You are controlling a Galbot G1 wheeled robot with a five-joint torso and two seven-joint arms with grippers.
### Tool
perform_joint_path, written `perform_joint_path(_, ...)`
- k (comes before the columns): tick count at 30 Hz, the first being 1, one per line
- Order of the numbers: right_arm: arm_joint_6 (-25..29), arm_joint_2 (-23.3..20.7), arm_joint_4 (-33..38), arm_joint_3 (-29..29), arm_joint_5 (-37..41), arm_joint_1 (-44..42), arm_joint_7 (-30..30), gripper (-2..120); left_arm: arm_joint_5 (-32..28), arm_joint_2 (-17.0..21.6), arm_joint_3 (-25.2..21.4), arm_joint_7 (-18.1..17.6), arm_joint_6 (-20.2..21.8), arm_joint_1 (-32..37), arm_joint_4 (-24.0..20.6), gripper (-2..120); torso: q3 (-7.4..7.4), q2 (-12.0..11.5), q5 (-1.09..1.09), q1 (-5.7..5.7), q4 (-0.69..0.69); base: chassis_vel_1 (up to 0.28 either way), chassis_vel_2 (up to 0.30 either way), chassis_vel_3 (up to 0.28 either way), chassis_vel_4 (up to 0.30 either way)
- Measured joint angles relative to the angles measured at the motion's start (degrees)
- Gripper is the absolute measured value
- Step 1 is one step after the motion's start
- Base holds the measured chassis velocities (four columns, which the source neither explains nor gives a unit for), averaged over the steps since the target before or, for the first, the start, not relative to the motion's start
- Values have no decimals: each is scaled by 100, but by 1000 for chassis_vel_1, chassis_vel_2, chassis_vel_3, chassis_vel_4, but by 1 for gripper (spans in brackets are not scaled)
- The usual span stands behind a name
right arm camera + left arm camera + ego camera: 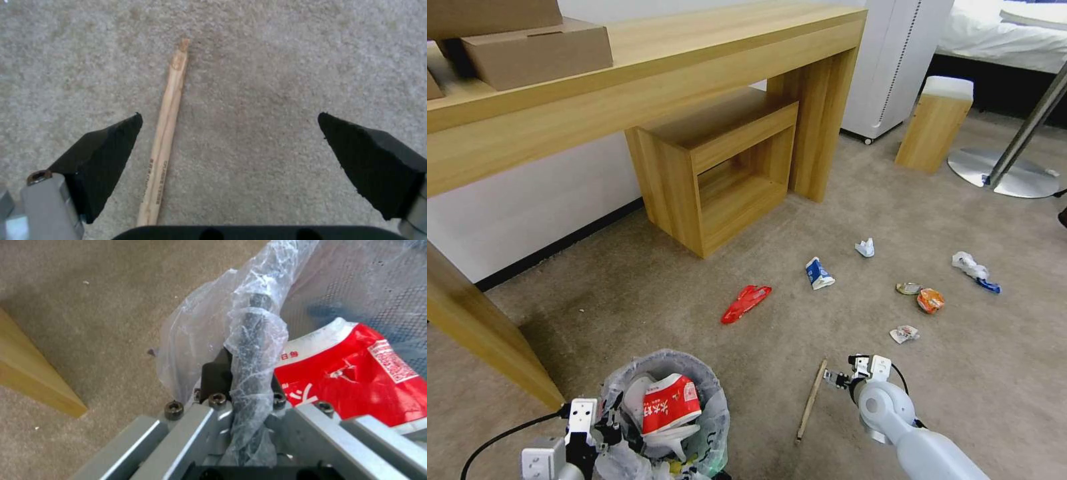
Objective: Pick up the trash bin and place the garbage on the floor into it.
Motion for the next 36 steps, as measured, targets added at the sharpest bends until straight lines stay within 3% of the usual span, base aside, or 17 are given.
perform_joint_path(11,153,134,-136,-11,-314,-35,-165,100,-983,695,-389,-294,13,30,-221,0,0,0,0,0,0,0,0,0,0)
perform_joint_path(20,194,262,-261,0,-491,1,-250,100,-2207,1316,-753,-709,88,14,-501,0,0,0,1,-1,-1,0,0,0,0)
perform_joint_path(28,271,309,-363,8,-622,21,-372,100,-2727,1624,-893,-899,165,55,-669,0,0,0,1,-1,0,0,0,0,0)
perform_joint_path(36,401,753,-623,-35,-781,161,-531,100,-3040,1969,-832,-1024,180,20,-667,0,0,0,1,-1,0,0,0,0,0)
